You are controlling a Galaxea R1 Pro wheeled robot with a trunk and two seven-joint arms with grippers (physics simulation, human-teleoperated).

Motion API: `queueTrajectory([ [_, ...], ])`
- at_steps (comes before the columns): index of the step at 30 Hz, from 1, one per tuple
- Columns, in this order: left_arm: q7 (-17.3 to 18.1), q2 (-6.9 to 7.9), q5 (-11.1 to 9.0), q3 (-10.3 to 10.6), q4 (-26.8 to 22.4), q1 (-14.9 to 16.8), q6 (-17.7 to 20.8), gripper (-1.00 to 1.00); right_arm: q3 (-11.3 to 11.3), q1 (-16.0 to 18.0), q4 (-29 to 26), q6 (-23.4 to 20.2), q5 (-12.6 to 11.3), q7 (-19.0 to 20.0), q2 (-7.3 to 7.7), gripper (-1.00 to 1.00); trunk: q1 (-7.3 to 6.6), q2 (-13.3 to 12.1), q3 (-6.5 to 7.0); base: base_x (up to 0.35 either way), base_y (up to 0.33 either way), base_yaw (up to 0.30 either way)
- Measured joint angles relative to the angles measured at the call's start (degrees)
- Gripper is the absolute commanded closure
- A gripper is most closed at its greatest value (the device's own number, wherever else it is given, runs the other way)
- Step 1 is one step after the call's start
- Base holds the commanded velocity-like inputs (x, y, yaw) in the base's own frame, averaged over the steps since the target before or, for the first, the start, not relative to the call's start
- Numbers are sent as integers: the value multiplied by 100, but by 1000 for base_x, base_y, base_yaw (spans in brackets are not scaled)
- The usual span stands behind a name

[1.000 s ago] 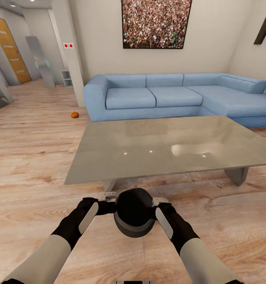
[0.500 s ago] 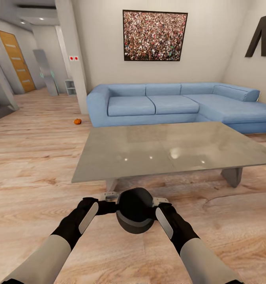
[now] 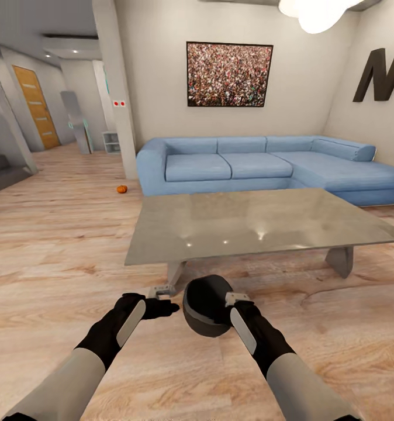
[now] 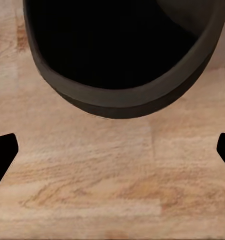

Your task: Place each of the two pumpkins and all three candles from the living room inside a cabinet in the living room (use any cabinet), then make sure every cabinet is closed, and position the cauldron so it is next to a table in the living room.

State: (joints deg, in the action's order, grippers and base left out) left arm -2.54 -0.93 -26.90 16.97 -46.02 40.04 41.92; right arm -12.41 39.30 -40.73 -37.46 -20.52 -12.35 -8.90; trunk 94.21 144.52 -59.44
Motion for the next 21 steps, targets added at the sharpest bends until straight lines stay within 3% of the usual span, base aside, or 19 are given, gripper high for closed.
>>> queueTrajectory([
  [21,-23,-5,12,8,29,1,-2,-100,14,-4,-17,-34,-14,6,0,-100,-56,-28,466,-89,75,0],
])
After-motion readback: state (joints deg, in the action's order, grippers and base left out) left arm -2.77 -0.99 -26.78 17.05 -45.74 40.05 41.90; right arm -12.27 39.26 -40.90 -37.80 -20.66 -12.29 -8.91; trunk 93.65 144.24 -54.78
